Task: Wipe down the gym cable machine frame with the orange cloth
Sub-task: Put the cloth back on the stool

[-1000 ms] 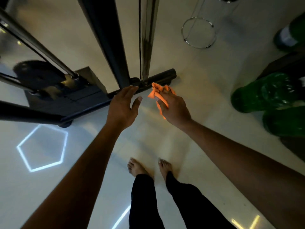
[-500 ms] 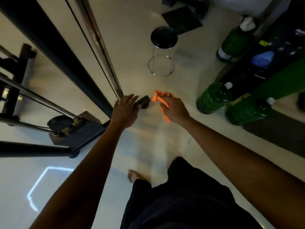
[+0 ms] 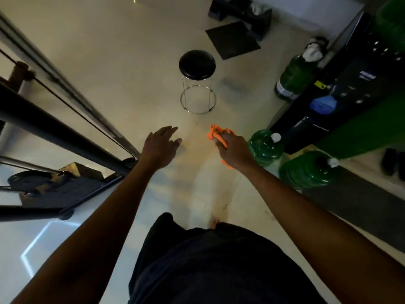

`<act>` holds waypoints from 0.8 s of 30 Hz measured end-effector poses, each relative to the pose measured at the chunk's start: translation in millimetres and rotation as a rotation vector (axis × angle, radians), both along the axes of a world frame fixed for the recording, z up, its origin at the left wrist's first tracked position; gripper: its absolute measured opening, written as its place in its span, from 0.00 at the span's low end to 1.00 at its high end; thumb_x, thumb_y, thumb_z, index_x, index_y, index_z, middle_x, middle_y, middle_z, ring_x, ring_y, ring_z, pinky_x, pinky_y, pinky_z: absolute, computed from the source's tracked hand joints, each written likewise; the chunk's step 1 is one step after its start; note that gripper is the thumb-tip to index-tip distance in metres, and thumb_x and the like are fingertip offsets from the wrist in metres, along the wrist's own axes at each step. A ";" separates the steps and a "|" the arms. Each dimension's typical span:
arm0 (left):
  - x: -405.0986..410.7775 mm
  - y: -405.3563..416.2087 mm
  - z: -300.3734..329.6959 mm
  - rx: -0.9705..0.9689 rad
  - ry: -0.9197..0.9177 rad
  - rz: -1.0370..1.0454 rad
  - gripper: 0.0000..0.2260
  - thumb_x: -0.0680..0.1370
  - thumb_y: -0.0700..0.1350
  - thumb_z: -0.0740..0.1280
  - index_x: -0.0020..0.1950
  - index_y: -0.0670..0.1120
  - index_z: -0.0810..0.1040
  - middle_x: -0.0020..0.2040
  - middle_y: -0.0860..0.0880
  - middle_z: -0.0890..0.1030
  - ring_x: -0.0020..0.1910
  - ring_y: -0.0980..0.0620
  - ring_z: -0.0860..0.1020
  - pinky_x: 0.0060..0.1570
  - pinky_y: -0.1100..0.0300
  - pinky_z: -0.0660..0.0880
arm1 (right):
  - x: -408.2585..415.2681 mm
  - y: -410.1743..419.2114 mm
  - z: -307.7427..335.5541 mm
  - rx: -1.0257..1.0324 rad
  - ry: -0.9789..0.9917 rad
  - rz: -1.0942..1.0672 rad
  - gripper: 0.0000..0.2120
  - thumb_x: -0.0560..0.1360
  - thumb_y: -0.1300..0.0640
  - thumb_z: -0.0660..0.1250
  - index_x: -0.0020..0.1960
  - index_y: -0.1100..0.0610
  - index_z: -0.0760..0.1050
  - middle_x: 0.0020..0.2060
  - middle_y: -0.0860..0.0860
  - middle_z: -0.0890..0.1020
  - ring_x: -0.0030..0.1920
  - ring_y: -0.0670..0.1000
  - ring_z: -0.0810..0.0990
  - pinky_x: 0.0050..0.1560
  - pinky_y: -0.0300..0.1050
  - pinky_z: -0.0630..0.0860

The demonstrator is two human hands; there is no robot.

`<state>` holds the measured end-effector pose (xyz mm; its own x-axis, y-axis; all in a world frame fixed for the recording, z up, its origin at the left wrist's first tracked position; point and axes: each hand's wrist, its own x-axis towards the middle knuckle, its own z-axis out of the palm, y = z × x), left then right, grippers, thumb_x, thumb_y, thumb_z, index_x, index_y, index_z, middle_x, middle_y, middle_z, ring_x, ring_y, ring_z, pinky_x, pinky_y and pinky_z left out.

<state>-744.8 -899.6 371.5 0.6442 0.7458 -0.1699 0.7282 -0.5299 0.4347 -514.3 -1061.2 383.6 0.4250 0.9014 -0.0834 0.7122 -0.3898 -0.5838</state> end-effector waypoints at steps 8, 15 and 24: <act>75.9 97.6 -20.8 0.039 -0.011 -0.045 0.27 0.86 0.63 0.57 0.82 0.54 0.68 0.81 0.49 0.71 0.80 0.46 0.69 0.80 0.37 0.61 | 87.5 90.5 -3.2 -0.039 -0.028 -0.004 0.19 0.85 0.43 0.63 0.67 0.52 0.84 0.58 0.57 0.87 0.58 0.65 0.84 0.59 0.60 0.82; 163.9 212.3 -25.4 0.044 -0.018 -0.182 0.26 0.86 0.62 0.60 0.82 0.52 0.69 0.80 0.48 0.72 0.79 0.45 0.70 0.78 0.36 0.64 | 154.2 187.2 12.7 -0.032 -0.072 -0.039 0.19 0.85 0.47 0.64 0.69 0.54 0.83 0.59 0.58 0.87 0.58 0.66 0.84 0.59 0.59 0.81; 265.2 366.8 -20.9 0.081 0.003 -0.258 0.27 0.85 0.62 0.59 0.82 0.50 0.69 0.80 0.45 0.72 0.78 0.43 0.71 0.76 0.35 0.67 | 248.5 328.3 10.6 -0.059 -0.054 -0.089 0.17 0.87 0.51 0.66 0.74 0.52 0.81 0.63 0.58 0.85 0.62 0.66 0.81 0.61 0.57 0.78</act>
<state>-479.7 -532.8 350.6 0.8141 0.5685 -0.1188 0.5661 -0.7310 0.3810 -265.7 -732.9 394.3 0.5084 0.8540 -0.1103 0.7031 -0.4856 -0.5194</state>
